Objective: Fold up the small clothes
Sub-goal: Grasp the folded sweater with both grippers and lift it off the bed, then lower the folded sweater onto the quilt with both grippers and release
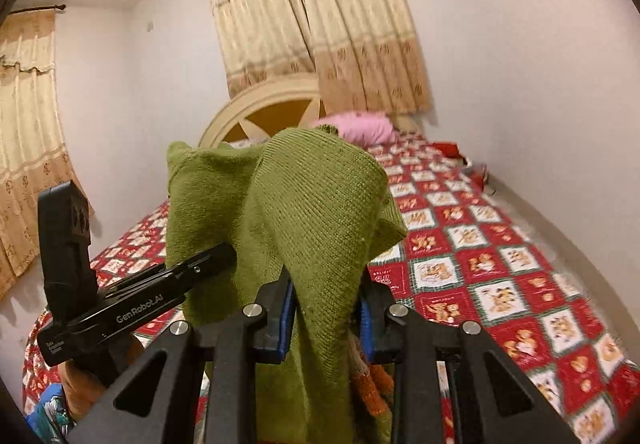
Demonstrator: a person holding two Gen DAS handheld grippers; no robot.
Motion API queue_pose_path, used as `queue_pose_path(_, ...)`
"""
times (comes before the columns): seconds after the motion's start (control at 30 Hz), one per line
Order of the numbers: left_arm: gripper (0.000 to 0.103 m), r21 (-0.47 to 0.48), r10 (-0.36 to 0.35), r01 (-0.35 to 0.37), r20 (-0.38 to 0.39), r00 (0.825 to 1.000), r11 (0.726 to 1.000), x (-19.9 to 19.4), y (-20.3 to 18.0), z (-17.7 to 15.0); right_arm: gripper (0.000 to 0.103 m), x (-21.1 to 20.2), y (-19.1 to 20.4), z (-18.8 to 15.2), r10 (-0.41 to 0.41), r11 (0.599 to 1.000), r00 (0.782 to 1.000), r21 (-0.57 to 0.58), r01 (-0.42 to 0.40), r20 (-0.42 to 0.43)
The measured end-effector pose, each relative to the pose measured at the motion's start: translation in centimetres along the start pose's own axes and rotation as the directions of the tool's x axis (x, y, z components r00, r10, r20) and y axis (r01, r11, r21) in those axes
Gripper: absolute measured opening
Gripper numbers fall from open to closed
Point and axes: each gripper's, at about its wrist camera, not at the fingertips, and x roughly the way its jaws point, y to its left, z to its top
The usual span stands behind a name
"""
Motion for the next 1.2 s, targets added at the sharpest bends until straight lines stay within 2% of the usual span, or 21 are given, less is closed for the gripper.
queue_pose_path(0.3, 0.03, 0.045, -0.027, 0.028, -0.024, 0.999, 0.999, -4.8, -3.5, -1.2, 0.027, -9.2, 1.7, -1.1, -0.053, 0.998, 0.997, 0.021, 0.052, 0.054)
queue_pose_path(0.73, 0.03, 0.107, -0.078, 0.087, -0.084, 0.993, 0.99, -7.5, -7.6, -4.7, 0.026, -17.2, 2.4, -5.7, -0.148, 0.988, 0.986, 0.061, 0.143, 0.075)
queue_pose_path(1.0, 0.03, 0.134, -0.129, 0.147, -0.138, 0.982, 0.98, -5.6, -11.6, -6.2, 0.027, -20.1, 0.2, -7.1, -0.237, 0.97, 0.969, 0.06, 0.233, 0.062)
queue_pose_path(1.2, 0.03, 0.153, -0.134, 0.169, -0.215, 0.967, 0.974, -1.1, -14.7, -7.7, 0.027, -19.6, -4.2, -8.2, -0.303, 0.949, 0.953, 0.097, 0.3, 0.02)
